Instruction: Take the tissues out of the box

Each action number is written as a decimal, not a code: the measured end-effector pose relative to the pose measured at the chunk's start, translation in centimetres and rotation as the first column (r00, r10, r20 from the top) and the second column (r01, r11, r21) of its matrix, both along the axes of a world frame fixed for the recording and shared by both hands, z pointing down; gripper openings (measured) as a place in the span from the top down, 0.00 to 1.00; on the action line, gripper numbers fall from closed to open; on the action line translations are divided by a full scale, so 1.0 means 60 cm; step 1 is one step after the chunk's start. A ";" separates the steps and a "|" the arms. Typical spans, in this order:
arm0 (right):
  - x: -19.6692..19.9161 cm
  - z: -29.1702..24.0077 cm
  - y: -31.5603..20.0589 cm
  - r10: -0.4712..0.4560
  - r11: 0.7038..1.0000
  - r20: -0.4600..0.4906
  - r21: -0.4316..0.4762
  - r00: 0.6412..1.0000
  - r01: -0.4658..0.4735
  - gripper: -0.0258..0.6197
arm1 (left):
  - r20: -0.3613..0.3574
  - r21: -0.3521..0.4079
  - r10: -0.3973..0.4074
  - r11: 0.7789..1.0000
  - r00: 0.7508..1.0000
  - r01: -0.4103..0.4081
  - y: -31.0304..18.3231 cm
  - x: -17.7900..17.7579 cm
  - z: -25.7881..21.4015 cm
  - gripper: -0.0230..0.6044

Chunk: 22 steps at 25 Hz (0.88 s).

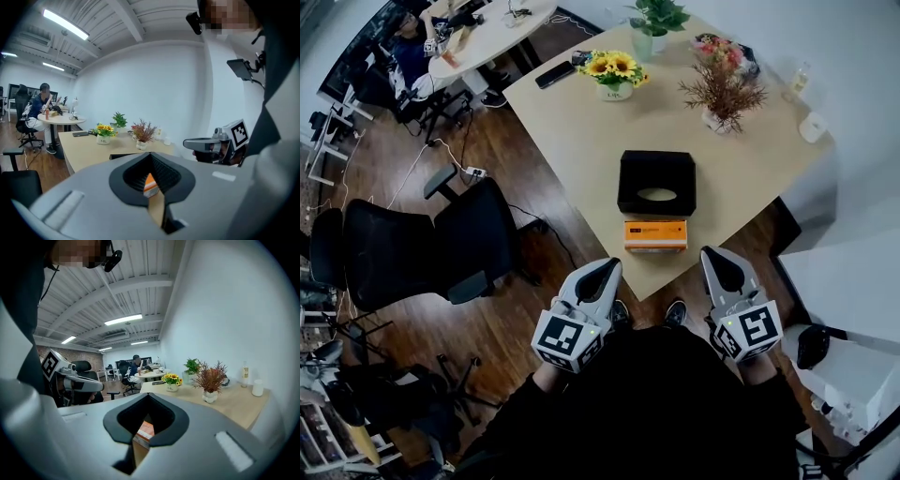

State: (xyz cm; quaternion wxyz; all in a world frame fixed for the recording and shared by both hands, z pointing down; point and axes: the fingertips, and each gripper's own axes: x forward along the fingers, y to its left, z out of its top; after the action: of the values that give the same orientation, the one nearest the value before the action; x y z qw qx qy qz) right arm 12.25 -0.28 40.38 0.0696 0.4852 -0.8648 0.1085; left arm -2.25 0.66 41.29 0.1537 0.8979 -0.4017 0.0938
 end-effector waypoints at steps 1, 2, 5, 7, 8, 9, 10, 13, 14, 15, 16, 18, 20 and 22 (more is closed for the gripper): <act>-0.001 0.002 0.000 0.007 1.000 -0.009 -0.002 1.000 -0.007 0.96 | -0.006 0.001 0.008 1.000 1.000 -0.008 -0.001 -0.001 0.002 0.96; -0.002 0.003 0.000 0.013 1.000 -0.019 -0.004 1.000 -0.013 0.96 | -0.010 0.004 0.014 1.000 1.000 -0.014 -0.003 -0.002 0.004 0.96; -0.006 0.005 -0.001 0.026 1.000 -0.035 -0.009 0.999 -0.026 0.96 | -0.011 -0.003 0.039 0.999 0.999 -0.039 -0.008 -0.001 0.010 0.95; -0.009 0.006 -0.001 0.032 0.999 -0.032 -0.016 0.999 -0.033 0.96 | -0.011 -0.015 0.053 0.998 0.999 -0.053 -0.010 0.000 0.013 0.92; -0.010 0.006 -0.001 0.035 0.999 -0.023 -0.023 0.999 -0.036 0.96 | -0.012 -0.018 0.057 0.998 0.998 -0.057 -0.010 -0.001 0.013 0.92; -0.011 0.007 -0.002 0.038 0.999 -0.011 -0.031 0.999 -0.038 0.96 | -0.013 -0.020 0.059 0.998 0.998 -0.059 -0.011 -0.001 0.013 0.92; -0.012 0.008 -0.003 0.042 0.998 0.001 -0.039 0.999 -0.042 0.96 | -0.014 -0.021 0.060 0.998 0.998 -0.061 -0.012 -0.002 0.013 0.92; -0.013 0.012 -0.002 0.052 0.998 0.015 -0.047 0.999 -0.052 0.96 | -0.013 -0.023 0.062 0.998 0.998 -0.063 -0.012 -0.006 0.015 0.92; -0.012 0.012 -0.001 0.055 0.998 0.015 -0.045 0.998 -0.054 0.96 | -0.011 -0.022 0.063 0.998 0.998 -0.063 -0.011 -0.007 0.015 0.92; -0.012 0.012 0.000 0.057 0.997 0.013 -0.043 0.998 -0.056 0.96 | -0.009 -0.021 0.063 0.998 0.998 -0.063 -0.011 -0.007 0.015 0.92; -0.011 0.012 0.000 0.059 0.997 0.011 -0.040 0.998 -0.059 0.96 | -0.006 -0.020 0.063 0.998 0.998 -0.063 -0.011 -0.008 0.015 0.92; -0.010 0.012 0.001 0.063 0.997 0.005 -0.035 0.998 -0.063 0.96 | -0.002 -0.020 0.064 0.998 0.998 -0.064 -0.011 -0.008 0.015 0.92; -0.009 0.013 0.002 0.065 0.997 0.000 -0.032 0.998 -0.065 0.96 | 0.000 -0.023 0.066 0.998 0.998 -0.066 -0.010 -0.006 0.015 0.92; -0.008 0.014 0.004 0.066 0.997 -0.001 -0.034 0.998 -0.066 0.96 | 0.003 -0.025 0.069 0.997 0.998 -0.069 -0.007 -0.005 0.017 0.92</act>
State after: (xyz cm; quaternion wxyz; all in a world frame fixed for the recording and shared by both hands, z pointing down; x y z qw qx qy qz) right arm 11.76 -0.03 41.23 0.0741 0.5123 -0.8464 0.1253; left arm -2.57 0.21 42.29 0.1607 0.9091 -0.3695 0.1059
